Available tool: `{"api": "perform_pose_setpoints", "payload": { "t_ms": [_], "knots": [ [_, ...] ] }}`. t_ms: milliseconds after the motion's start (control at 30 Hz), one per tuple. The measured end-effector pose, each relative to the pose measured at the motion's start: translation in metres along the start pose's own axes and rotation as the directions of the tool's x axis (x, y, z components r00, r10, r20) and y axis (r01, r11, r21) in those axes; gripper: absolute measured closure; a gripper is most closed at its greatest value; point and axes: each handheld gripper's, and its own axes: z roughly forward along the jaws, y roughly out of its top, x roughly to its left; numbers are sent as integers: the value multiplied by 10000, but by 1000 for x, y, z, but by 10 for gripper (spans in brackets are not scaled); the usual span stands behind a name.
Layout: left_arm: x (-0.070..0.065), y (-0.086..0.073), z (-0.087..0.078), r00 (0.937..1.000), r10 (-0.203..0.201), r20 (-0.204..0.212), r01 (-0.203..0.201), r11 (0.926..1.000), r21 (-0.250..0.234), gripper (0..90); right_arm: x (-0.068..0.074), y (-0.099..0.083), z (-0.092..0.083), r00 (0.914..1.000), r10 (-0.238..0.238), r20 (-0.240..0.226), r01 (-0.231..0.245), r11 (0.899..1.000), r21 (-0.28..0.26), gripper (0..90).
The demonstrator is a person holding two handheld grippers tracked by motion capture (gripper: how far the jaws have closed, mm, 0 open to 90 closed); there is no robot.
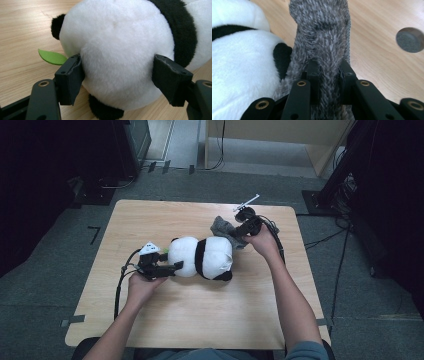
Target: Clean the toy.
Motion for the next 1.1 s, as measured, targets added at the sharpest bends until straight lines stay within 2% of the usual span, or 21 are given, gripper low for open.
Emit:
{"api": "perform_pose_setpoints", "payload": {
  "t_ms": [133, 233, 333, 433, 567, 767, 1100],
  "knots": [
    [0, 0, 0, 10000, 11, -23, -11, 10000, -8, 277, 11, 8, -19, 9994, -223, 267, 241, 9972, -706, 765],
    [0, 0, 0, 10000, 6, -23, -6, 10000, -20, 276, 28, 18, -32, 9962, -781, 386, 818, 9910, -1059, 765],
    [0, 0, 0, 10000, 32, -30, -32, 10000, -20, 276, 46, 28, -40, 9933, -1117, 289, 1144, 9860, -1216, 765],
    [0, 0, 0, 10000, 67, -40, -67, 10000, -14, 275, 63, 37, -41, 9900, -1412, -5, 1398, 9807, -1363, 764],
    [0, 0, 0, 10000, 60, -50, -60, 10000, -20, 275, 87, 47, -38, 9839, -1723, -475, 1634, 9748, -1517, 764],
    [-2, 1, 0, 9999, 108, -114, -109, 9999, -99, 277, 120, 62, -24, 9696, -2300, -836, 2163, 9651, -1475, 764],
    [-4, 1, 0, 9997, 126, -208, -130, 9997, -184, 279, 158, 76, 7, 9512, -2805, -1289, 2656, 9564, -1216, 763]
  ]
}}
